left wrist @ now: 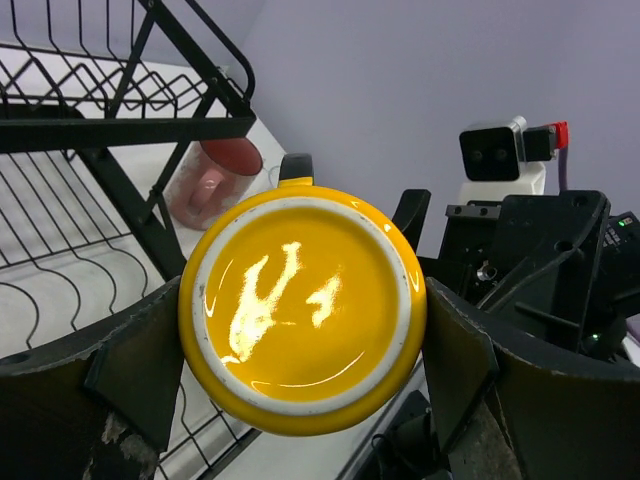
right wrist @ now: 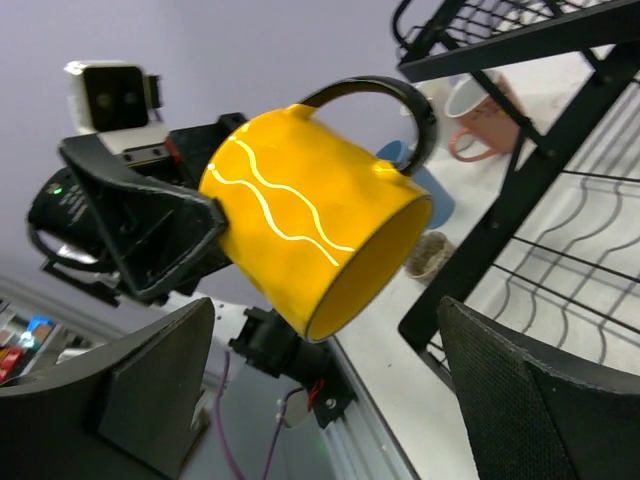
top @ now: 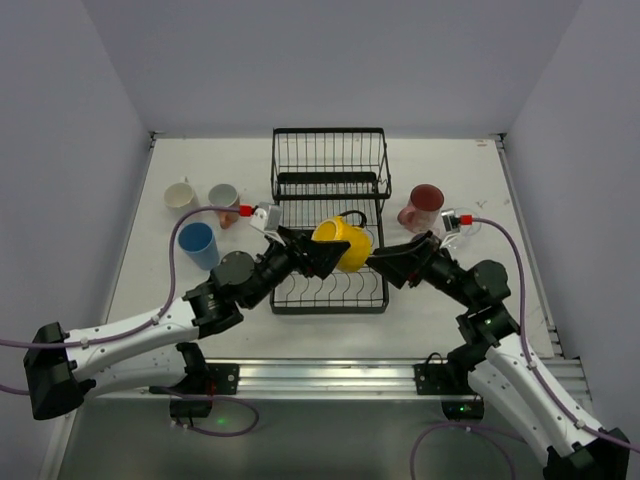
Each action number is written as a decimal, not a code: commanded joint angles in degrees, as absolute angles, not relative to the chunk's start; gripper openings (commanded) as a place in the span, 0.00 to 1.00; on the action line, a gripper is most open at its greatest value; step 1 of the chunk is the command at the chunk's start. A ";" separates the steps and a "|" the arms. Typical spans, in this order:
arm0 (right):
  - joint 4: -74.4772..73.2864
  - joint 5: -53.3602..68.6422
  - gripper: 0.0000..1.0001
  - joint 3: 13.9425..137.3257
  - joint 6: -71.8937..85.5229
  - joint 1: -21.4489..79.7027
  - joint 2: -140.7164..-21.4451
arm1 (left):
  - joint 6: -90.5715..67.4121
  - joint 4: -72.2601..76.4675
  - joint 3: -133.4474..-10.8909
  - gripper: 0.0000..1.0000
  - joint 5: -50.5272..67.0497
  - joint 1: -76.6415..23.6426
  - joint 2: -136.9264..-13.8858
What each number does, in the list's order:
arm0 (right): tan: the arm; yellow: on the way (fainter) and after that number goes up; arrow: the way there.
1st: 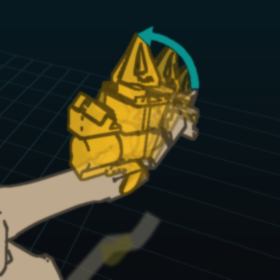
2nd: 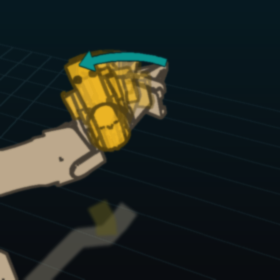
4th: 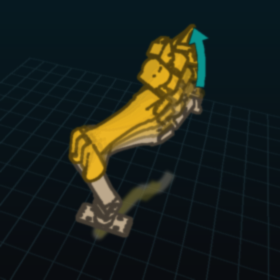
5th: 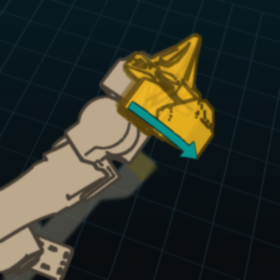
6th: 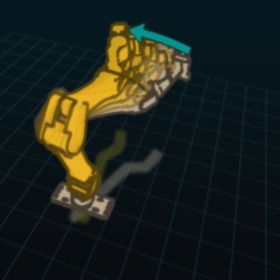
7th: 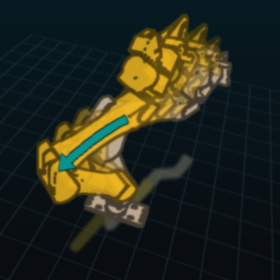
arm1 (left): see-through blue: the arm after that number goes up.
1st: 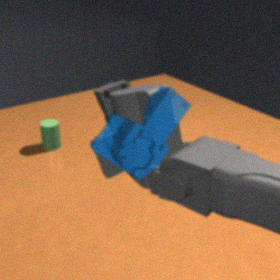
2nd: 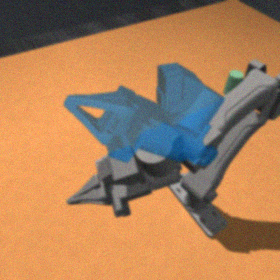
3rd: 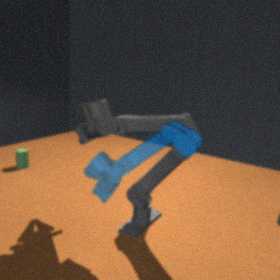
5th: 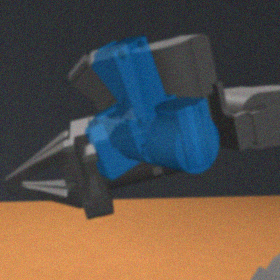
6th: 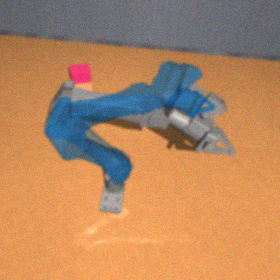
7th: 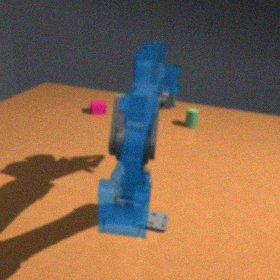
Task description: Unload the cups from the dish rack
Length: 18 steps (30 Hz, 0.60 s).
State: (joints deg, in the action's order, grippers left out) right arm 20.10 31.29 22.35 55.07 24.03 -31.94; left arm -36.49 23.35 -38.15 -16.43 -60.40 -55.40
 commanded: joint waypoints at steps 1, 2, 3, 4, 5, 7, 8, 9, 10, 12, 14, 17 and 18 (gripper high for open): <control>28.82 35.50 0.91 23.90 58.88 25.75 -33.74 | -42.36 36.29 -37.79 0.01 -14.86 -60.56 -54.93; 30.74 36.90 0.89 23.99 59.23 26.19 -34.27 | -42.71 37.08 -37.79 0.01 -14.16 -60.56 -55.63; 31.89 37.26 0.87 24.08 59.76 27.15 -34.63 | -43.24 38.74 -37.79 0.01 -13.89 -60.56 -55.98; 33.04 37.35 0.84 24.00 60.64 27.51 -34.98 | -43.59 39.19 -37.97 0.01 -13.71 -60.56 -56.42; 34.96 37.27 0.77 23.99 60.99 27.94 -35.76 | -44.03 39.72 -37.97 0.01 -12.93 -60.56 -57.12; 36.90 37.00 0.71 23.99 62.13 29.18 -36.91 | -44.91 41.83 -37.97 0.01 -12.31 -60.56 -57.74; 39.18 36.91 0.65 23.99 62.66 29.53 -38.05 | -45.35 42.62 -38.06 0.01 -11.96 -60.56 -57.92; 40.59 36.74 0.63 23.65 63.19 30.23 -38.75 | -45.96 42.89 -38.06 0.02 -12.04 -60.56 -57.92; 42.26 36.30 0.61 23.38 64.24 30.58 -39.19 | -46.05 43.24 -38.06 0.02 -12.13 -60.56 -57.92; 45.52 34.64 0.54 23.29 64.77 31.63 -40.42 | -47.45 43.77 -37.97 0.04 -12.30 -60.64 -58.01; 47.27 33.93 0.53 23.82 64.78 32.17 -41.22 | -48.60 44.73 -37.71 0.06 -11.87 -60.64 -58.62; 50.08 31.91 0.37 24.43 64.95 33.31 -42.89 | -50.09 45.70 -37.27 0.20 -11.69 -60.64 -58.62; 50.79 31.03 0.32 24.09 65.13 33.75 -43.15 | -50.18 45.79 -37.27 0.38 -11.17 -60.64 -58.54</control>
